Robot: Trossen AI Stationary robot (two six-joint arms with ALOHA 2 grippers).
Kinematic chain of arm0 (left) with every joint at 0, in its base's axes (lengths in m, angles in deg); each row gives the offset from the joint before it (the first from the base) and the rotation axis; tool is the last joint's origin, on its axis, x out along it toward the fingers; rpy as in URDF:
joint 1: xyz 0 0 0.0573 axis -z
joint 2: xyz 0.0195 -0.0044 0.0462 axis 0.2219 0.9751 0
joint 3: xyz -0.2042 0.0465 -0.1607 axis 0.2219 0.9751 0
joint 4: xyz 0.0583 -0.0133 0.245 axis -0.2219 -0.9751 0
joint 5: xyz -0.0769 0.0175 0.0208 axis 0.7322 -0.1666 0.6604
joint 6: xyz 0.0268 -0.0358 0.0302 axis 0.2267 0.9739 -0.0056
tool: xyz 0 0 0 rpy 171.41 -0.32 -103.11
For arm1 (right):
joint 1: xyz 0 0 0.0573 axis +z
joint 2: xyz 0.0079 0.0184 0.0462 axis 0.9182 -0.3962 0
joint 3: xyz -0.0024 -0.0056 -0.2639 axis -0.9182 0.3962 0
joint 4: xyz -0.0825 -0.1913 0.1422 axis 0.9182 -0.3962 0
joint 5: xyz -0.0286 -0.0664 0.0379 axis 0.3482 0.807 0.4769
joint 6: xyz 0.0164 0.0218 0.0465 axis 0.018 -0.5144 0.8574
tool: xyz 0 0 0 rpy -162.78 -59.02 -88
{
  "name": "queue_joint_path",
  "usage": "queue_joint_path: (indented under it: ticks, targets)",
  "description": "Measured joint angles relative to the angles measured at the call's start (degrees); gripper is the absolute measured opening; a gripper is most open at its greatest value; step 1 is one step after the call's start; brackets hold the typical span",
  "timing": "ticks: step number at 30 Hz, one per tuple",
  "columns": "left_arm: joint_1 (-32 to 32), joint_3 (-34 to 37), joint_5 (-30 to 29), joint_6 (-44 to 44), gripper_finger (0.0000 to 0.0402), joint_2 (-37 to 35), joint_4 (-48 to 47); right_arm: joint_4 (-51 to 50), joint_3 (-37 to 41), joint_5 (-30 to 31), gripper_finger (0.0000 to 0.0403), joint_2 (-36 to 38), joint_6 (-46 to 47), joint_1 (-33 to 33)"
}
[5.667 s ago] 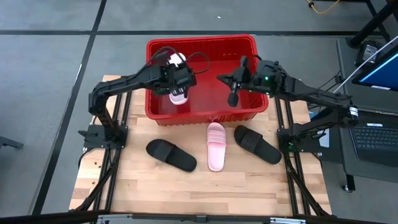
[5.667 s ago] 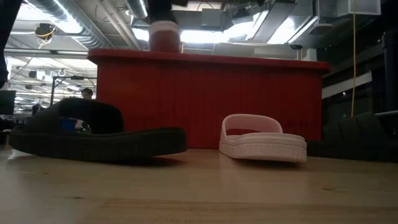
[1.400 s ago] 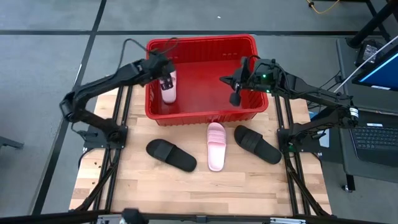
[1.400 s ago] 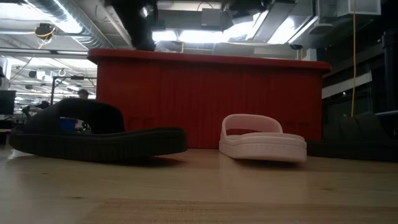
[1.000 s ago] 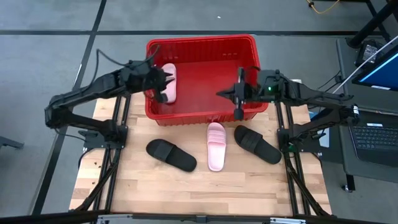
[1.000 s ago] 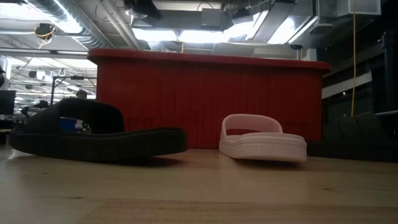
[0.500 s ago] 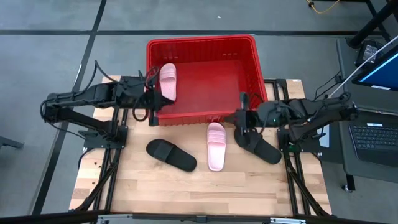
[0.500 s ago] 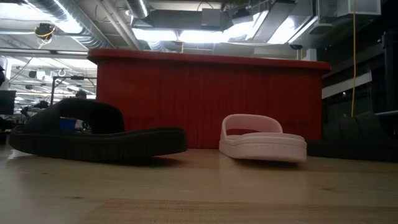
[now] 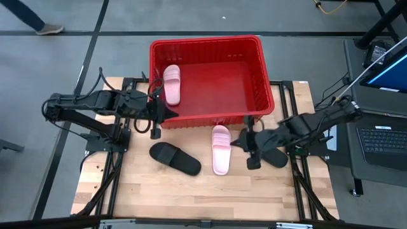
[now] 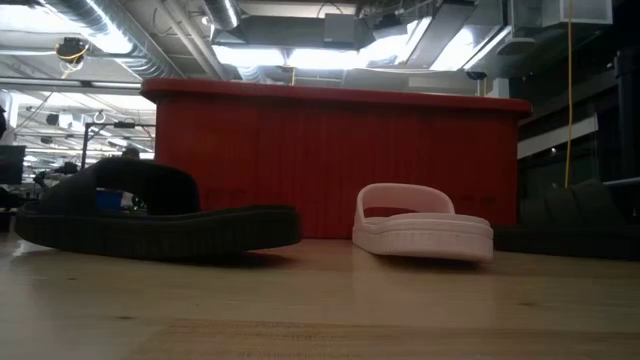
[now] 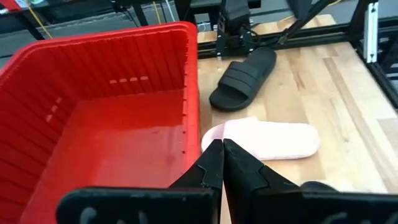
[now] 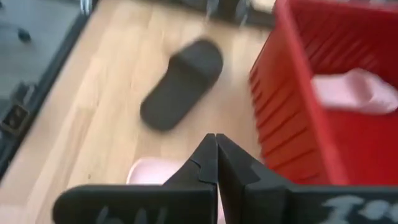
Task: Pick and place slides into bin
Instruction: Put the pink slide into the red bin
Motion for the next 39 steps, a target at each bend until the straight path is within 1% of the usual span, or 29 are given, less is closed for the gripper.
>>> queue_joint_path:
  ticks: [3, 7, 13, 20, 24, 29, 33, 35, 37, 39]
  targets:
    - [0.83, 0.00, 0.01, 2.14, 0.0002, 0.74, -0.13, -1.94, 0.00, -0.08, 0.0003, -3.00, 1.38, -0.02]
    - [2.01, 0.00, -0.01, 2.84, 0.0002, 1.69, -0.24, -1.75, 0.00, -0.11, 0.0003, -6.31, 1.54, -0.03]
    - [2.63, 0.02, -0.30, 1.98, 0.0003, 2.49, -0.88, -2.35, 0.00, -0.52, 0.0004, -10.26, 9.93, -0.02]
    - [2.61, 0.02, -0.40, 0.35, 0.0003, 2.45, -0.96, -4.84, 0.00, -0.81, 0.0031, -15.19, 14.82, -0.87]
    - [2.61, 0.02, -0.40, 0.35, 0.0002, 2.45, -1.43, -5.02, 0.00, -1.05, 0.0055, -18.40, 15.14, -1.12]
    - [2.61, 0.02, -0.31, 0.35, 0.0003, 2.44, -2.26, -4.92, 0.02, -0.88, 0.0104, -22.79, 19.70, -0.99]
    - [2.61, 0.02, 2.59, 0.41, 0.0002, 2.43, -4.06, -3.10, 0.04, -0.63, 0.0146, -24.33, 25.12, -1.23]
    - [2.61, 0.02, 3.65, 0.35, 0.0003, 2.43, -4.89, -3.13, 0.02, 0.45, 0.0166, -24.24, 25.27, -1.58]
    - [2.61, 0.02, 3.74, 0.34, 0.0003, 2.43, -5.01, -3.64, 0.37, 3.01, 0.0183, -24.26, 24.23, -2.04]
    - [2.61, 0.02, 3.73, 0.35, 0.0002, 2.43, -4.93, -3.76, 1.11, 3.85, 0.0197, -24.26, 23.70, -3.02]
